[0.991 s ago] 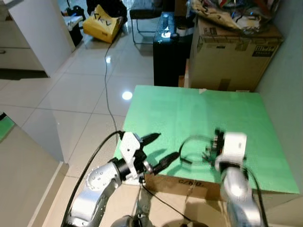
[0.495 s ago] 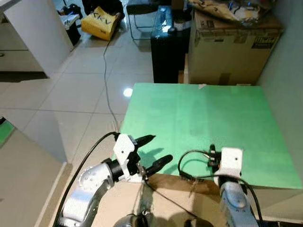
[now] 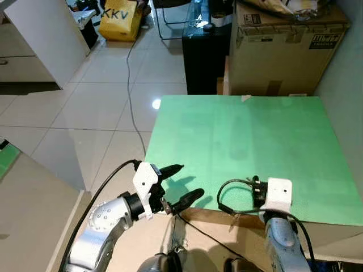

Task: Hang keys on a hook

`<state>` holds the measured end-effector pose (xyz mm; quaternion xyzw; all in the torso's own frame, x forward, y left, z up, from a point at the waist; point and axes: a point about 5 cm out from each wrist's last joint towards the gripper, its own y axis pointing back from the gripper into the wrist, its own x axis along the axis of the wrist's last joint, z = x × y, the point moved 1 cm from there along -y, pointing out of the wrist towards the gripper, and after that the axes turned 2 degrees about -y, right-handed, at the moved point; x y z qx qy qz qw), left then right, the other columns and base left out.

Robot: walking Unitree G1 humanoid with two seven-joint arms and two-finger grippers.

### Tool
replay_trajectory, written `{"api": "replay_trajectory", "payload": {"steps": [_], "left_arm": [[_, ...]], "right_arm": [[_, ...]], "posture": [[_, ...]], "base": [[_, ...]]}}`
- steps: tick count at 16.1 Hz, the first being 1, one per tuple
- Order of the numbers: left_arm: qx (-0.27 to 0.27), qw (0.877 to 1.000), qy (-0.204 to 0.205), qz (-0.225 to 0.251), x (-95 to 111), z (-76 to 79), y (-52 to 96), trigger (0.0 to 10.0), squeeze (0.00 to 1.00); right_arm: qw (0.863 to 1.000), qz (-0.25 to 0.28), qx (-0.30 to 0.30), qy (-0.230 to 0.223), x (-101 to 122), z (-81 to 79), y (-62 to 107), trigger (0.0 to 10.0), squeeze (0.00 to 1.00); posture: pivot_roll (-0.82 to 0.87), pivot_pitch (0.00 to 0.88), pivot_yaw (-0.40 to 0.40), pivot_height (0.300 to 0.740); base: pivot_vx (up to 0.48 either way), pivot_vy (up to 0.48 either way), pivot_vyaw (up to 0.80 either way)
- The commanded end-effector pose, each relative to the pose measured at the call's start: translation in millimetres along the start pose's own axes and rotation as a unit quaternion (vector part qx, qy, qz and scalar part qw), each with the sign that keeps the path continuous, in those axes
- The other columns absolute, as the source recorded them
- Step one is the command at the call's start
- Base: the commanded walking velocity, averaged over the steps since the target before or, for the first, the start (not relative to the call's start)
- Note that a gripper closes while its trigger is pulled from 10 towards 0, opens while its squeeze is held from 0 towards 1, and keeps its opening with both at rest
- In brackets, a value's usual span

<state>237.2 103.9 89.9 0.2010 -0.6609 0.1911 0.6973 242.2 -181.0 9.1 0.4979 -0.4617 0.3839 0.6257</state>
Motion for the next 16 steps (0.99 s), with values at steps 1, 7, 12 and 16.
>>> {"api": "replay_trajectory", "payload": {"steps": [1,7,12,16], "left_arm": [[-0.003,1.000,-0.002,0.004,3.6,0.7,3.2,10.0,0.00],[-0.010,1.000,-0.004,-0.003,1.8,0.8,4.6,10.0,0.00],[-0.009,1.000,-0.003,-0.004,0.1,1.4,4.3,10.0,0.00],[-0.008,1.000,-0.005,-0.003,0.6,-0.1,3.1,10.0,0.00]], "right_arm": [[1.000,-0.006,0.003,-0.001,-2.4,-5.5,5.5,10.0,1.00],[0.999,-0.046,0.000,-0.003,-14.6,-5.4,9.8,10.0,0.47],[0.998,-0.060,-0.011,0.003,-18.7,-1.5,10.1,9.2,0.00],[0.999,-0.043,-0.006,0.007,-11.0,1.0,1.9,0.0,0.00]], "posture": [[-0.07,0.167,0.145,0.740],[-0.08,0.179,0.149,0.740],[-0.08,0.183,0.150,0.740],[-0.08,0.186,0.153,0.740]], "base": [[0.000,0.000,0.00],[0.000,0.000,0.00],[0.000,0.000,0.00],[0.000,0.000,0.00]]}}
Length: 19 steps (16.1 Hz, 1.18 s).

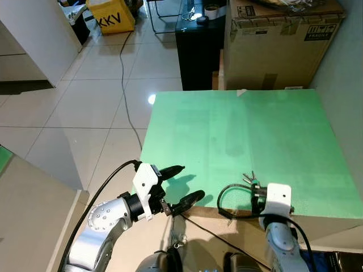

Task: Hang keys on a hook

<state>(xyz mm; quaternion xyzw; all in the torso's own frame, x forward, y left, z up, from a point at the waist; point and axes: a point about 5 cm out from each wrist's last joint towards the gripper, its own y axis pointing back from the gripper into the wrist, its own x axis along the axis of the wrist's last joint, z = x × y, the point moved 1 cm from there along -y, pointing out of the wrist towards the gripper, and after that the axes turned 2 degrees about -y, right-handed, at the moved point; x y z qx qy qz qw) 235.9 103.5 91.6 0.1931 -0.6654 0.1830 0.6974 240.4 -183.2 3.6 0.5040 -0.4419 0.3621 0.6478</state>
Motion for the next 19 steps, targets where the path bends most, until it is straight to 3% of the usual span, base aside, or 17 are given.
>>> {"api": "replay_trajectory", "payload": {"steps": [1,6,16,19], "left_arm": [[0.004,1.000,-0.002,-0.004,-1.0,-1.5,2.8,10.0,0.00],[0.008,1.000,-0.003,-0.003,-0.4,-1.0,3.2,10.0,0.00],[0.019,1.000,-0.003,0.000,-0.3,-1.3,3.2,10.0,0.00],[0.020,1.000,-0.002,0.003,-0.1,-2.2,0.1,10.0,0.00]], "right_arm": [[1.000,-0.008,0.004,-0.003,-4.9,-1.2,1.5,0.0,0.00],[1.000,-0.012,0.019,-0.004,-3.8,-9.0,-6.3,0.0,0.00],[0.999,-0.021,0.041,-0.001,-10.6,-19.0,-5.0,0.0,0.00],[0.999,0.008,0.043,-0.010,3.0,-17.7,-7.5,0.0,0.00]], "posture": [[-0.08,0.186,0.153,0.740],[-0.07,0.173,0.149,0.740],[-0.07,0.154,0.131,0.740],[-0.08,0.155,0.132,0.740]], "base": [[0.000,0.000,0.00],[0.000,0.000,0.00],[0.000,0.000,0.00],[0.000,0.000,0.00]]}}
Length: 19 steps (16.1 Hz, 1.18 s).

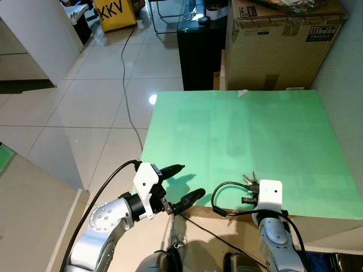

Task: Hang keys on a hook

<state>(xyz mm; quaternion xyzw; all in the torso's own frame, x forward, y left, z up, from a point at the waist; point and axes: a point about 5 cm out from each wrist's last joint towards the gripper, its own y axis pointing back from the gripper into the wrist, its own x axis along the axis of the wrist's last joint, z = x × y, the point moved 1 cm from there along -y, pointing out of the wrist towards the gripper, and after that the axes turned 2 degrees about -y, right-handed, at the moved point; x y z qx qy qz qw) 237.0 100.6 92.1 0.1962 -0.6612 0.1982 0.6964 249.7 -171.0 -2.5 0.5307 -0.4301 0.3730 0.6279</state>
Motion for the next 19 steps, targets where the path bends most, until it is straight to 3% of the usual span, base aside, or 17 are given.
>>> {"api": "replay_trajectory", "payload": {"steps": [1,4,10,12,15,16,17,19], "left_arm": [[0.007,1.000,-0.006,-0.004,-0.6,-2.8,2.5,10.0,0.00],[0.013,1.000,-0.003,0.000,-1.4,-1.9,-2.3,10.0,0.00],[0.039,0.999,0.012,0.025,2.2,-9.8,-18.6,10.0,0.00],[0.068,0.997,0.000,0.030,5.7,-17.7,-28.4,10.0,0.00],[0.181,0.983,0.012,0.021,8.8,-39.3,-29.6,10.0,0.00],[0.266,0.962,0.040,0.037,11.6,-54.6,-11.0,10.0,0.00],[0.344,0.937,0.039,0.043,11.3,-65.4,13.8,10.0,0.00],[0.401,0.914,0.030,0.054,10.8,-72.6,33.4,10.0,0.00]], "right_arm": [[1.000,0.011,0.008,-0.003,5.2,-3.2,-0.4,0.0,0.00],[1.000,0.013,0.014,-0.008,5.3,-3.5,-0.5,0.0,0.00],[0.984,0.175,0.028,-0.007,105.3,6.6,-0.9,0.0,0.00],[0.978,0.205,0.031,-0.006,127.2,8.5,3.3,0.0,0.00],[0.977,0.208,0.033,0.018,134.7,9.5,12.3,0.0,0.00],[0.976,0.211,0.037,0.022,131.8,9.5,22.4,10.0,0.00],[0.974,0.224,0.038,0.017,124.3,12.7,34.8,10.0,0.00],[0.969,0.242,0.032,0.020,116.6,18.5,45.1,10.0,0.00]], "posture": [[-0.08,0.155,0.131,0.740],[-0.09,0.154,0.124,0.740],[-0.13,0.098,0.098,0.740],[-0.14,0.052,0.088,0.740],[-0.14,0.000,0.085,0.740],[-0.13,0.000,0.093,0.740],[-0.11,0.000,0.089,0.740],[-0.11,0.000,0.078,0.740]], "base": [[0.000,0.000,0.00],[0.000,0.000,0.00],[0.000,0.000,0.00],[0.000,0.000,0.00],[0.000,0.000,0.00],[0.000,0.000,0.00],[0.000,0.000,0.00],[0.000,0.000,0.00]]}}
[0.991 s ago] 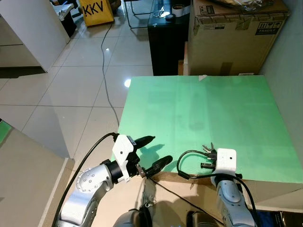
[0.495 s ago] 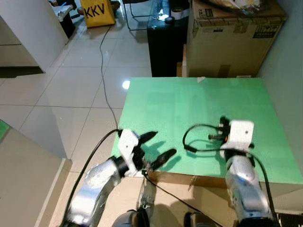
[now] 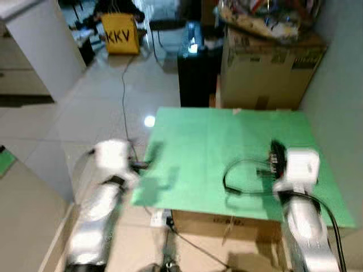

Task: Hang keys on a hook

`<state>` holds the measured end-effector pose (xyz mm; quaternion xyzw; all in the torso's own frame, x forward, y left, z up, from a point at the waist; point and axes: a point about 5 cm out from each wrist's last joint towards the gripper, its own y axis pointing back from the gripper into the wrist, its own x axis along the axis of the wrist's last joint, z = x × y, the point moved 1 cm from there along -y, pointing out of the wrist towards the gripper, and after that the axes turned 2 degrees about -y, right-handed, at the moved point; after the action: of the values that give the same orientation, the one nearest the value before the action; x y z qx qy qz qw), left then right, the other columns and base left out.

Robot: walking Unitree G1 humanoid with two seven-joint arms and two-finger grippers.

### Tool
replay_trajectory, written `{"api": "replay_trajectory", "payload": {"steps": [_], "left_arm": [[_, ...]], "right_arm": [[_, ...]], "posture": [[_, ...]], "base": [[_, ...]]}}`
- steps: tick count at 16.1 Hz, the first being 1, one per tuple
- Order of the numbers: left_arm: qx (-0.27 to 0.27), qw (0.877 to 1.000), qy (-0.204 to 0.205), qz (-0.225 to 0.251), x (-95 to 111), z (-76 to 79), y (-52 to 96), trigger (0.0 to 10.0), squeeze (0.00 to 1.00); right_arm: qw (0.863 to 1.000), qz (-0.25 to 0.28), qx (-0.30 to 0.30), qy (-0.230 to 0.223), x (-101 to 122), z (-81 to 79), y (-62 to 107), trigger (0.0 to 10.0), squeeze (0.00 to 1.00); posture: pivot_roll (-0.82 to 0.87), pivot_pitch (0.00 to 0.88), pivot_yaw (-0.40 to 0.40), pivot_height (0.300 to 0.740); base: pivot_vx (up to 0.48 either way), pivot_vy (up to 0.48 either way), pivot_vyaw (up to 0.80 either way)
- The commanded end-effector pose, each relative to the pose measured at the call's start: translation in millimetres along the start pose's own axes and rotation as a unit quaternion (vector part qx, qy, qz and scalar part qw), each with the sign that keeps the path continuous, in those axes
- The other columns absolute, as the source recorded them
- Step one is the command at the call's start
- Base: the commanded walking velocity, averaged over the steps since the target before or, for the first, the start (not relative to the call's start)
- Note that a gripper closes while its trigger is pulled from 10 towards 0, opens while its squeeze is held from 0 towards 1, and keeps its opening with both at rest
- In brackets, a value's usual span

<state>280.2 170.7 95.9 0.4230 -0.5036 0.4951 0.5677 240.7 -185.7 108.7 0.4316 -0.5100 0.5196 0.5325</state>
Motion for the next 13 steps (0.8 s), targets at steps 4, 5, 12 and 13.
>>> {"api": "replay_trajectory", "payload": {"steps": [4,5,12,13], "left_arm": [[0.094,0.992,-0.089,0.003,1.8,-15.8,-16.1,10.0,0.00],[0.076,0.993,-0.094,0.001,1.7,-7.0,-21.3,10.0,0.00],[0.013,0.994,-0.105,0.012,4.5,6.1,-15.1,10.0,0.00],[0.009,0.993,-0.115,0.014,5.3,5.7,-14.7,10.0,0.00]], "right_arm": [[1.000,0.002,0.018,0.013,-14.3,-1.6,-0.7,10.0,0.00],[1.000,-0.011,0.009,-0.004,-16.8,-0.8,-7.1,10.0,0.00],[0.998,-0.036,0.033,-0.047,-28.5,-17.0,-26.1,10.0,0.00],[0.997,-0.042,0.040,-0.057,-31.1,-20.5,-27.6,10.0,0.00]], "posture": [[-0.11,0.000,0.041,0.740],[-0.11,0.000,0.046,0.740],[-0.04,0.000,0.032,0.740],[-0.03,0.000,0.029,0.740]], "base": [[0.000,0.000,0.00],[0.000,0.000,0.00],[0.000,0.234,0.72],[0.000,0.000,0.67]]}}
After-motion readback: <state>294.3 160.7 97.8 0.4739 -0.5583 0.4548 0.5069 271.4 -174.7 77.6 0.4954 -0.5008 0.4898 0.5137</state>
